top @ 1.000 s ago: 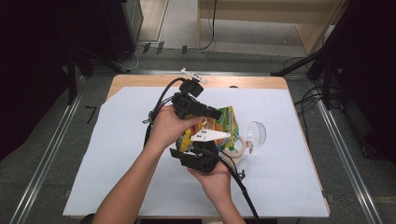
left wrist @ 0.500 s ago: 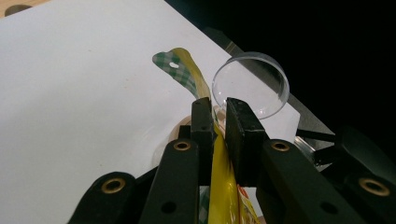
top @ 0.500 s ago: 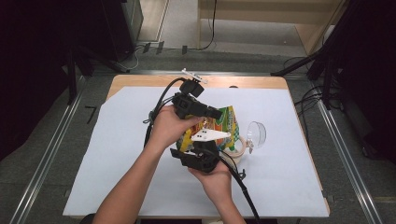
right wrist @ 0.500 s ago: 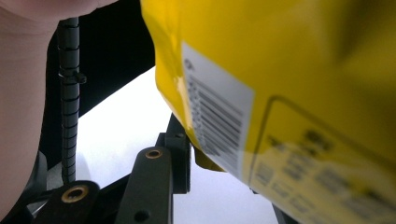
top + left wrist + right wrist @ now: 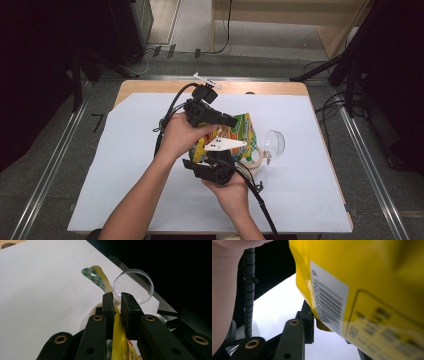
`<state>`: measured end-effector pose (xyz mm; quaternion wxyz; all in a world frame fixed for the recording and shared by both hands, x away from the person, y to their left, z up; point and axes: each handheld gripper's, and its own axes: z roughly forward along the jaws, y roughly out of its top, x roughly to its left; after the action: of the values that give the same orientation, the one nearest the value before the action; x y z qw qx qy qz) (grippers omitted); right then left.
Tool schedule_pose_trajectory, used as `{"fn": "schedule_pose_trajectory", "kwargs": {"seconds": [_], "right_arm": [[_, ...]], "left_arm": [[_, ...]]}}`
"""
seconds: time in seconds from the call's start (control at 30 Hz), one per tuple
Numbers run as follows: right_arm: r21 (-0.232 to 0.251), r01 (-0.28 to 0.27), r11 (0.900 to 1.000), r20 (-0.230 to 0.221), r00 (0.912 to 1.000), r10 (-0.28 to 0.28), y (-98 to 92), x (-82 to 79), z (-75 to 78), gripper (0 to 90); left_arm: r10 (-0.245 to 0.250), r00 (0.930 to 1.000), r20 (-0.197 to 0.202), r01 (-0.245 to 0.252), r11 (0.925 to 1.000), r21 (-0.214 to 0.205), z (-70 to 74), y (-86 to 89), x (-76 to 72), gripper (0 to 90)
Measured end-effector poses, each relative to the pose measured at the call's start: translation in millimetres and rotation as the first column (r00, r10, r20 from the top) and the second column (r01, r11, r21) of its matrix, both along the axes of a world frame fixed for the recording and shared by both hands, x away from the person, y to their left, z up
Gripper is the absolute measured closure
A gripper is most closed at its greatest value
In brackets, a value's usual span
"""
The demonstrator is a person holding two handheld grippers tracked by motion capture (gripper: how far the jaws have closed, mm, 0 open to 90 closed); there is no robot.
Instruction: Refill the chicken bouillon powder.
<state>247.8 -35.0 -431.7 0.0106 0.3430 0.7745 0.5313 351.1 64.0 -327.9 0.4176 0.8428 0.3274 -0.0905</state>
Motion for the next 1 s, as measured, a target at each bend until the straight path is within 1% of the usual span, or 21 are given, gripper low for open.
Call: {"fn": "schedule_pose_trajectory", "kwargs": {"seconds": [0.13, 0.23, 0.4, 0.5, 0.6, 0.67, 0.83, 0.97, 1.0], "right_arm": [[0.001, -0.002, 1.0000, 0.001, 1.0000, 0.002, 1.0, 0.0, 1.1, 68.8], [0.006, -0.002, 1.0000, -0.002, 1.0000, 0.002, 1.5, -0.2, 1.3, 68.8], [0.016, -0.005, 0.9999, -0.021, 0.9998, 0.005, 1.0, -2.0, 2.2, 69.2], [0.012, -0.002, 0.9999, -0.017, 0.9999, 0.002, 0.2, -2.4, 2.9, 69.4], [0.029, 0.000, 0.9996, -0.029, 0.9996, 0.001, 0.7, -2.3, 2.5, 69.3], [0.035, 0.001, 0.9994, -0.034, 0.9994, 0.000, 1.4, -2.7, 2.2, 69.3], [0.048, -0.001, 0.9988, -0.014, 0.9999, 0.002, 1.3, -3.0, -0.5, 69.4], [0.054, 0.001, 0.9985, -0.017, 0.9999, 0.000, 0.6, -3.8, -0.9, 69.3], [0.049, 0.002, 0.9988, -0.018, 0.9998, -0.001, 0.1, -4.1, -0.7, 69.3]], "left_arm": [[0.004, 1.0000, -0.002, -0.004, 1.0000, -0.003, 0.7, 0.9, -0.1, 81.9], [0.001, 1.0000, 0.001, -0.001, 1.0000, 0.004, 0.6, 0.5, -0.2, 81.9], [0.001, 1.0000, -0.003, -0.001, 0.9999, 0.012, -0.4, -1.6, 0.2, 81.8], [-0.001, 1.0000, -0.002, 0.001, 1.0000, 0.009, 0.0, -2.0, 0.1, 81.6], [0.001, 1.0000, 0.001, -0.001, 0.9998, 0.018, -0.6, -2.4, 0.2, 81.6], [0.001, 1.0000, 0.001, -0.001, 0.9999, 0.016, -0.4, -2.3, 0.0, 81.6], [-0.005, 0.9999, 0.015, 0.005, 0.9998, 0.022, 1.2, -3.6, -2.9, 81.6], [-0.004, 0.9999, 0.010, 0.004, 0.9998, 0.020, 0.6, -4.4, -2.7, 81.6], [-0.005, 1.0000, 0.007, 0.005, 0.9998, 0.018, 0.1, -4.4, -2.3, 81.6]]}}
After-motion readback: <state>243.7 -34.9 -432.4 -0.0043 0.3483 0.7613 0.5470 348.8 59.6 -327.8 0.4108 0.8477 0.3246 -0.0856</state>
